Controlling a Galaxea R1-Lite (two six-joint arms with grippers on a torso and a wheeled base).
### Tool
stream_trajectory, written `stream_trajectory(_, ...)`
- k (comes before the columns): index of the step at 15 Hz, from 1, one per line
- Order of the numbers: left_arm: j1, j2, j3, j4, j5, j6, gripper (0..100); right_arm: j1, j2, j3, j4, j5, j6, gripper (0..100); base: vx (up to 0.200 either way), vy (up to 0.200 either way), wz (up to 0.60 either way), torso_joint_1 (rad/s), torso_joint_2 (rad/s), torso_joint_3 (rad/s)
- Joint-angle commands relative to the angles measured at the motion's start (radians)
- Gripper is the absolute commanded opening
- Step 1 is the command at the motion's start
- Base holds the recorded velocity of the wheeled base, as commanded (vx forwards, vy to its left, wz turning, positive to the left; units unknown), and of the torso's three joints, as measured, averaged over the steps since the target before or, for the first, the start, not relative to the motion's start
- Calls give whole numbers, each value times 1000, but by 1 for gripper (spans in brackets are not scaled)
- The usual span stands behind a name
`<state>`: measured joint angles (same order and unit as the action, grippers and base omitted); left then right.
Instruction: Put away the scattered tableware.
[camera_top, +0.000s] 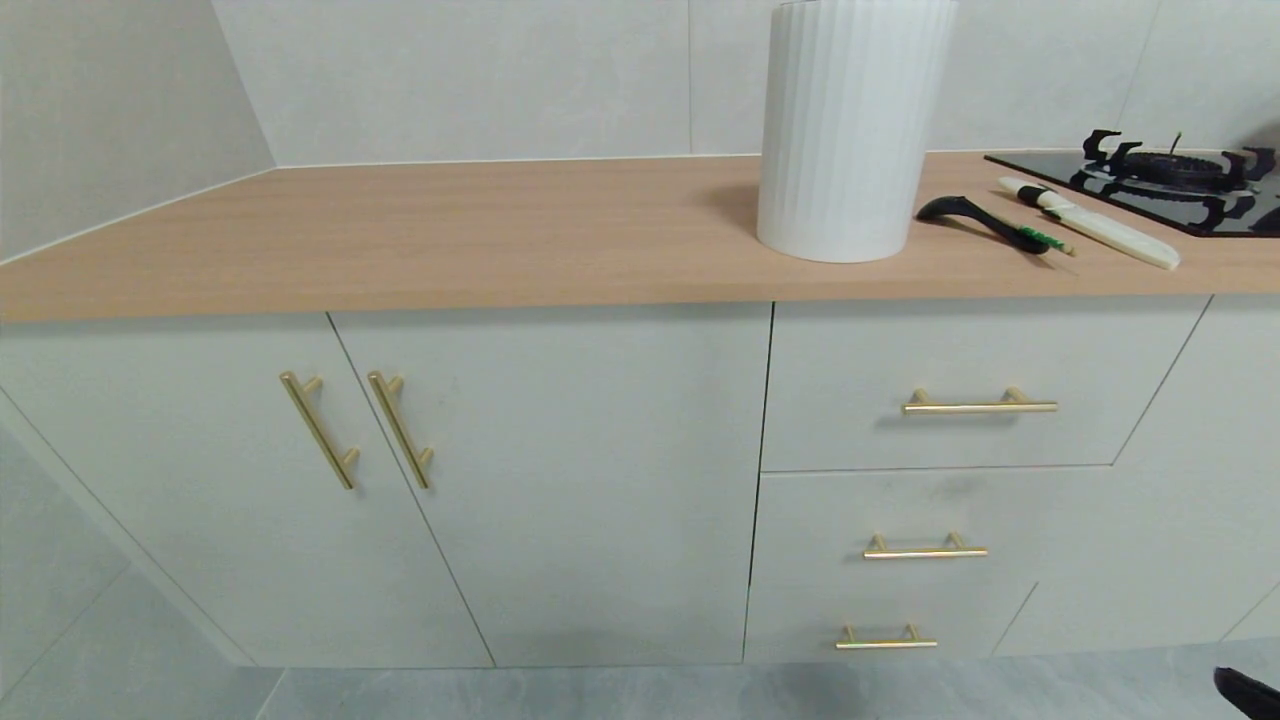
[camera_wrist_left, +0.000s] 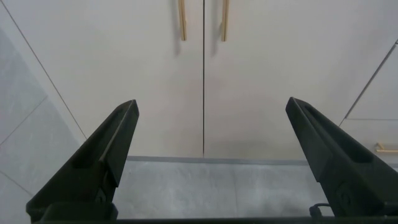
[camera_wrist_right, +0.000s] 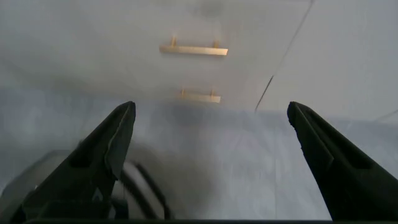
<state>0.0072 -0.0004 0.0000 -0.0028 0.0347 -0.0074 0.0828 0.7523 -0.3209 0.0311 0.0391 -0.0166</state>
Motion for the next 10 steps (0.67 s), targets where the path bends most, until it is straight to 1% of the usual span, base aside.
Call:
stream_trajectory(1, 0, 0, 0, 0, 1, 0, 100, 25, 392, -112, -33, 5, 1, 100, 0, 0, 0, 0, 0, 0)
stream_trajectory(2, 0, 0, 0, 0, 1, 0, 100, 28, 619, -149, -186, 5, -3, 100, 0, 0, 0, 0, 0, 0)
stream_trajectory(4, 0, 0, 0, 0, 1, 0, 100, 38, 788, -179, -309, -1, -5, 100, 0, 0, 0, 0, 0, 0)
stream_trajectory(5, 0, 0, 0, 0, 1, 0, 100, 38, 878, -199, -369, -2, -5, 100, 0, 0, 0, 0, 0, 0)
stream_trajectory(7, 0, 0, 0, 0, 1, 0, 100, 41, 1004, -218, -441, -7, -5, 100, 0, 0, 0, 0, 0, 0)
stream_trajectory(9, 0, 0, 0, 0, 1, 0, 100, 41, 1082, -215, -511, -10, -5, 100, 0, 0, 0, 0, 0, 0)
stream_trajectory(10, 0, 0, 0, 0, 1, 0, 100, 43, 1176, -215, -583, -12, -3, 100, 0, 0, 0, 0, 0, 0)
